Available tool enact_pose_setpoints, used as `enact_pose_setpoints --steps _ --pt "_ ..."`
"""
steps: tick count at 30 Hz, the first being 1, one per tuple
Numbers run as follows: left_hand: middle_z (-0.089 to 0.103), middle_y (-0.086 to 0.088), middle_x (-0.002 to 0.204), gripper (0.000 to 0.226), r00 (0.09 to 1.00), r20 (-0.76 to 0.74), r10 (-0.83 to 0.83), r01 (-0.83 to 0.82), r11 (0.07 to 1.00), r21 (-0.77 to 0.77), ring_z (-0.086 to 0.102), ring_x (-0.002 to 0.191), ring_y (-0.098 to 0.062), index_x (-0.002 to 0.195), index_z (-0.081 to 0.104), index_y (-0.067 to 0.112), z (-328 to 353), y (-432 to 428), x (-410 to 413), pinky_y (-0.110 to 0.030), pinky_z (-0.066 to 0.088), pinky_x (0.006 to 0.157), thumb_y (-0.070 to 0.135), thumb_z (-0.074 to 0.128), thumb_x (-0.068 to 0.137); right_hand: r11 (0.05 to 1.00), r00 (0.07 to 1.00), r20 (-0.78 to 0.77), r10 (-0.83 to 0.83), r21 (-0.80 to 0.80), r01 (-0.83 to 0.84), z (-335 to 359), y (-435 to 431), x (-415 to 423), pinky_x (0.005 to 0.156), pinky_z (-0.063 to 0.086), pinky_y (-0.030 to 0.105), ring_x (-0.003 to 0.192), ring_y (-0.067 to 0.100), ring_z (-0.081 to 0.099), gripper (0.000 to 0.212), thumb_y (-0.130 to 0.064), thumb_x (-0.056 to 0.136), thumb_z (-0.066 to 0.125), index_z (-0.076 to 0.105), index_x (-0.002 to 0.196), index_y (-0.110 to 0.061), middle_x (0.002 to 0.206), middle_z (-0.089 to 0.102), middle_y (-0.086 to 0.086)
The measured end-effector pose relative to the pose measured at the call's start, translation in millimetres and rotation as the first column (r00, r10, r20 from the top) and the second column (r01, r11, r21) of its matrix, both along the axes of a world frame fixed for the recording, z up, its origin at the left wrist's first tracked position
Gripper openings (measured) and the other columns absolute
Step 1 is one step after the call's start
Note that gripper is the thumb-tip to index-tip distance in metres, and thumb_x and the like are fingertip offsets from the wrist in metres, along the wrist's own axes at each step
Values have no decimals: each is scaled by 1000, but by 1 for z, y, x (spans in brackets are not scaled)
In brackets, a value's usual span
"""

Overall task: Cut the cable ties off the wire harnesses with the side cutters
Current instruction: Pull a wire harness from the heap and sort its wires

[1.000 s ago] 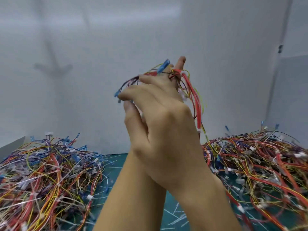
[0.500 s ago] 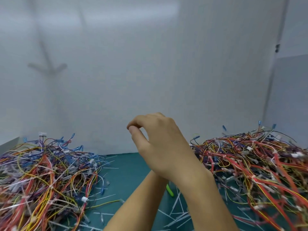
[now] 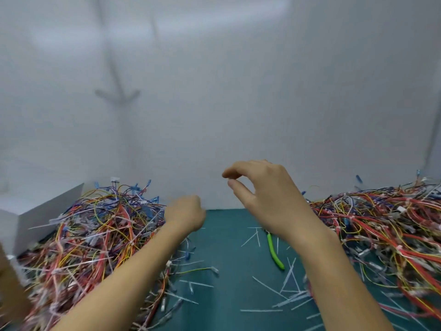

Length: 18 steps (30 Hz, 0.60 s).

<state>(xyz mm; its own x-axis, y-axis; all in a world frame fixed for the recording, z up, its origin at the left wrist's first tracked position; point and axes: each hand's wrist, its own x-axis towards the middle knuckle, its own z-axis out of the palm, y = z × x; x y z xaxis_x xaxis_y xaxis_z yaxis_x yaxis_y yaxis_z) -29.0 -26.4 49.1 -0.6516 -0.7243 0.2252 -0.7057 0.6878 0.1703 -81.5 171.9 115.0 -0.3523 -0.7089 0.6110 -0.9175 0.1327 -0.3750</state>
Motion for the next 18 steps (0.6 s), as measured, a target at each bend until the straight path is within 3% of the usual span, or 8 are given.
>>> enact_pose_setpoints --steps 2,5,9,12,14,16,18 --pt "61 -13 125 31 941 284 183 -107 958 -265 54 118 -32 119 60 12 -9 -16 27 -41 44 96 25 51 92 1000 1000 -12 5 13 -5 -1 -1 2 97 44 36 113 11 54 23 -27 101 52 66 119 -27 113 68 -12" --pt "55 -10 130 36 913 340 227 -70 906 -417 48 123 -28 127 55 14 -13 -26 52 -38 40 100 25 50 93 999 1000 -28 13 29 -12 -2 -2 3 98 44 36 113 9 54 23 -28 100 53 65 120 -28 113 68 -14" --pt "54 -5 121 25 987 83 -140 161 907 -390 53 109 -25 117 56 12 -4 -18 67 -37 54 79 15 48 94 998 999 -34 28 48 -26 -4 -6 5 98 45 35 113 8 55 24 -29 100 54 65 120 -30 114 67 -15" --pt "63 -11 110 24 929 -121 -348 222 791 -569 60 99 -30 108 64 4 17 -14 81 -40 57 73 1 59 85 997 999 -37 27 72 -25 -6 -7 5 98 46 36 113 8 57 24 -30 100 53 64 121 -30 114 67 -15" --pt "63 -16 113 29 908 -285 -306 88 806 -585 57 105 -35 109 65 1 33 -24 90 -45 51 83 -6 59 81 995 999 -42 29 95 -25 -7 -8 5 98 46 36 113 8 58 24 -32 100 53 63 121 -31 114 67 -16" --pt "58 -18 122 34 895 -431 -112 -107 885 -454 50 112 -36 117 61 5 51 -39 102 -47 43 92 0 55 84 994 998 -43 35 104 -31 -8 -7 6 97 47 36 111 8 59 23 -33 99 54 63 120 -31 113 67 -17" --pt "57 -19 126 34 894 -434 111 -282 893 -352 49 113 -39 121 59 8 66 -63 118 -47 42 92 9 52 88 995 999 -37 40 92 -37 -8 -6 5 96 48 35 108 6 60 23 -33 99 54 64 119 -32 111 67 -18"
